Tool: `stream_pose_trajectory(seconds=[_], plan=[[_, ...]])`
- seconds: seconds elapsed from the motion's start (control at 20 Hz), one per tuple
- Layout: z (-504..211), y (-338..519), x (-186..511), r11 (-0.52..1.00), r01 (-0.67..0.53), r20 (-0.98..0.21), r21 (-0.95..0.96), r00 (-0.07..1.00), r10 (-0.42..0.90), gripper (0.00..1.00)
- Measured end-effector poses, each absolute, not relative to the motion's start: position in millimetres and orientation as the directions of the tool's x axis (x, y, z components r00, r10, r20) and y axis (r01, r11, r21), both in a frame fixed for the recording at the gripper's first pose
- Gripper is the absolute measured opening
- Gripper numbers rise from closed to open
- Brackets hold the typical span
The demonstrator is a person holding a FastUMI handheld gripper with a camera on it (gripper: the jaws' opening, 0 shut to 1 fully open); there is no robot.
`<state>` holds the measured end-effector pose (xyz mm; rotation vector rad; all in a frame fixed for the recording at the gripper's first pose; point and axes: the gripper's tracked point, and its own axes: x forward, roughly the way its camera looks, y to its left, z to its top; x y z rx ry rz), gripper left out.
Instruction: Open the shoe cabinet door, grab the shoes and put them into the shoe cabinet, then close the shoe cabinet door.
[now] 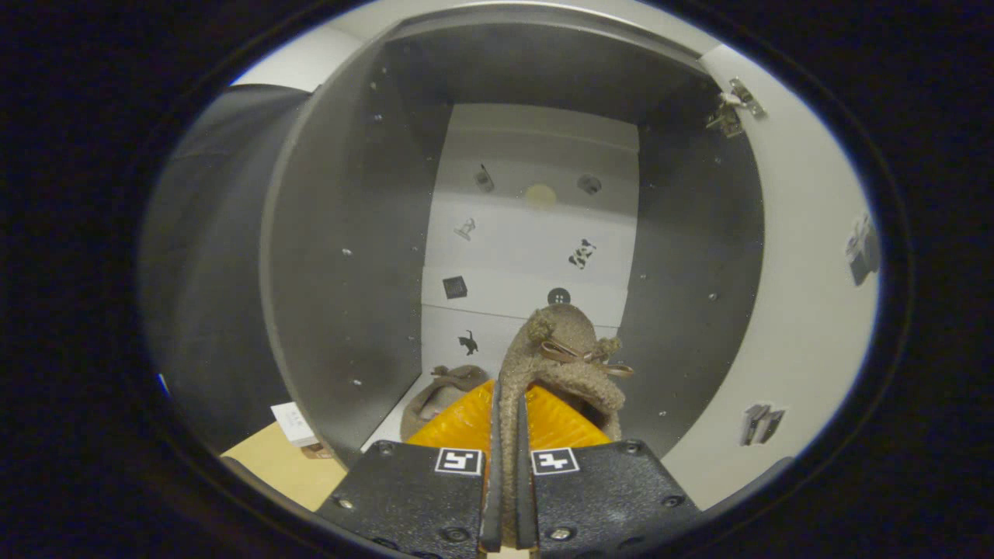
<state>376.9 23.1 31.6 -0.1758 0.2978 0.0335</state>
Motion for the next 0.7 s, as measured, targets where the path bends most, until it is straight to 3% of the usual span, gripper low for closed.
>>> stream_pose_trajectory(seconds=[0.25,0.4,0.7], plan=[[-27.4,-9.1,436.6,0.976,-0.001,-0.341,-0.217,0.937,-0.075,0.10],[-50.7,-9.3,454.8,0.980,-0.058,-0.380,-0.190,0.925,-0.019,0.10],[-73.0,-22.0,474.9,0.977,-0.030,-0.419,-0.210,0.906,-0.062,0.10]])
